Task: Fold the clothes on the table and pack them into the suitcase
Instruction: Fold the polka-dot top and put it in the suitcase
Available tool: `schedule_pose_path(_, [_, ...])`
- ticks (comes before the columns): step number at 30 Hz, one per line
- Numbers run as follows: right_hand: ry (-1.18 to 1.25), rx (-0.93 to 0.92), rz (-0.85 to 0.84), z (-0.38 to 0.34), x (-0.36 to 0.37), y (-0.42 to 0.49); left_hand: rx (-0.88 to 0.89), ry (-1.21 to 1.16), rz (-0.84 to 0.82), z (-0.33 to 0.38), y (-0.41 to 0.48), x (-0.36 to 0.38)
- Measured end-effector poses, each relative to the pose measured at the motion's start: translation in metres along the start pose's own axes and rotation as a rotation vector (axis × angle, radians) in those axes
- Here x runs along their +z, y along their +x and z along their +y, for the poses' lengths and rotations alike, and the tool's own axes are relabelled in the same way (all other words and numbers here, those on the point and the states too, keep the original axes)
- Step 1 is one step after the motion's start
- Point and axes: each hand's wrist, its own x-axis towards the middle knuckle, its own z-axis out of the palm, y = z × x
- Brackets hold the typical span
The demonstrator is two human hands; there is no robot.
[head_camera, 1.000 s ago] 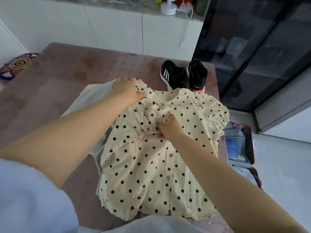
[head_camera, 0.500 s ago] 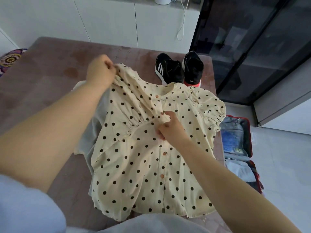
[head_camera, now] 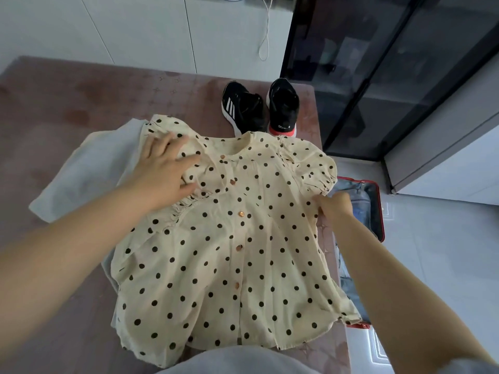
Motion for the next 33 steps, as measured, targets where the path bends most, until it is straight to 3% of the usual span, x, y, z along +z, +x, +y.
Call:
schedule_pose_path(4, [0.332, 0.147, -0.023, -0.001, -0.006, 0.008, 0.017, -0.002, 0.028, -0.008, -0.004, 0.003])
schedule_pose_path(7, [0.392, 0.051, 0.008, -0.005, -0.011, 0.007, 0.041, -0.014, 0.071, -0.006, -0.006, 0.002])
schedule_pose_path(11, [0.024, -0.569, 0.136, -0.020, -0.001, -0.020, -0.024, -0.023, 0.059, -0.007, -0.010, 0.001])
schedule_pose_path(13, [-0.171, -0.845, 0.047, -0.022, 0.012, -0.047, -0.039, -0.019, 0.046, -0.007, -0.012, 0.002])
schedule_pose_path(16, [-0.736, -1.117, -0.096, -0.006, 0.027, -0.073, -0.067, -0.028, 0.021, -0.007, -0.011, 0.003])
schedule_pose_path(17, [-0.843, -1.127, -0.129, 0.001, 0.029, -0.076, -0.073, -0.031, 0.018, -0.007, -0.010, 0.003])
schedule_pose_path(19, [-0.836, -1.068, -0.140, 0.008, 0.024, -0.080, -0.074, -0.046, 0.019, -0.007, -0.009, 0.001])
schedule_pose_path(24, [-0.335, -1.016, 0.153, -0.012, 0.012, -0.057, -0.055, -0.162, 0.108, -0.005, -0.010, -0.008])
schedule_pose_path(26, [-0.395, -0.960, 0.053, -0.027, 0.012, -0.042, -0.102, -0.202, 0.164, -0.003, -0.002, -0.014])
schedule_pose_path(28, [-0.584, -0.854, -0.236, -0.039, 0.019, -0.031, -0.235, -0.283, 0.206, -0.002, 0.012, -0.020])
schedule_pose_path(30, [-0.591, -0.685, -0.468, -0.051, 0.021, -0.025, -0.393, -0.331, 0.209, -0.005, 0.031, -0.027])
schedule_pose_path(31, [-0.514, -0.660, -0.436, -0.058, 0.022, -0.022, -0.463, -0.330, 0.181, -0.008, 0.040, -0.031])
schedule_pose_path(33, [-0.342, -0.698, -0.203, -0.077, 0.020, -0.008, -0.559, -0.316, 0.080, -0.015, 0.056, -0.038])
